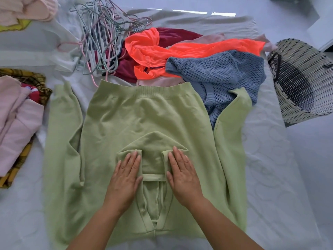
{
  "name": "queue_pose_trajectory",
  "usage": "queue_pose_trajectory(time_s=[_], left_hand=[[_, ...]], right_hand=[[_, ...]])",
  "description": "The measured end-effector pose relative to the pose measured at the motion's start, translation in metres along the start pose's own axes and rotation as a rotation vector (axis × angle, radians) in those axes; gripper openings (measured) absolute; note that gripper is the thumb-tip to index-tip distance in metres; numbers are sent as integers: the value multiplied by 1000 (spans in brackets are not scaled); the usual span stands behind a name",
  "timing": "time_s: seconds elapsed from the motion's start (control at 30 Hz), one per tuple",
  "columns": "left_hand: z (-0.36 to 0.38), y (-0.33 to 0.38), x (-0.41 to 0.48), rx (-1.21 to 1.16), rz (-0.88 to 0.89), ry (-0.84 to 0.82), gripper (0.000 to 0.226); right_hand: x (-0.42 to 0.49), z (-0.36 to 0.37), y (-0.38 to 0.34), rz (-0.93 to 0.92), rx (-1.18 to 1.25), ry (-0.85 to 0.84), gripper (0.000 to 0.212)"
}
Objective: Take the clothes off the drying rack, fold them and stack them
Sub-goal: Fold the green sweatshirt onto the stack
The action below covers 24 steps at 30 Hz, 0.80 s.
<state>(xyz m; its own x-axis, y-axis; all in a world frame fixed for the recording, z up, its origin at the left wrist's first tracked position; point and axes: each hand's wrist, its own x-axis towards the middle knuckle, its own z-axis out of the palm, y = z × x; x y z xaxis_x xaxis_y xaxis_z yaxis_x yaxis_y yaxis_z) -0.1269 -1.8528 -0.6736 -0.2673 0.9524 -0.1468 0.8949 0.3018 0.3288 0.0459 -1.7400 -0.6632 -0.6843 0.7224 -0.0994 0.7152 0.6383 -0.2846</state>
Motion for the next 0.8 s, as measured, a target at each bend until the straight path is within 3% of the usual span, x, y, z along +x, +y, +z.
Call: queue_pose_trajectory(time_s=[0.2, 0.4, 0.63, 0.8], left_hand=[[24, -4, 6, 108, 42, -14, 59], [28, 1, 11, -23, -63, 12, 61], [47, 2, 14, 131, -47, 50, 62], [34, -1, 11, 81, -27, 23, 59]], right_hand=[[5, 21, -3, 3, -89, -80, 63], [9, 37, -3, 24, -80, -56, 64], [12, 52, 2, 39, -76, -6, 61], [13, 48, 2, 45, -66, -46, 62]])
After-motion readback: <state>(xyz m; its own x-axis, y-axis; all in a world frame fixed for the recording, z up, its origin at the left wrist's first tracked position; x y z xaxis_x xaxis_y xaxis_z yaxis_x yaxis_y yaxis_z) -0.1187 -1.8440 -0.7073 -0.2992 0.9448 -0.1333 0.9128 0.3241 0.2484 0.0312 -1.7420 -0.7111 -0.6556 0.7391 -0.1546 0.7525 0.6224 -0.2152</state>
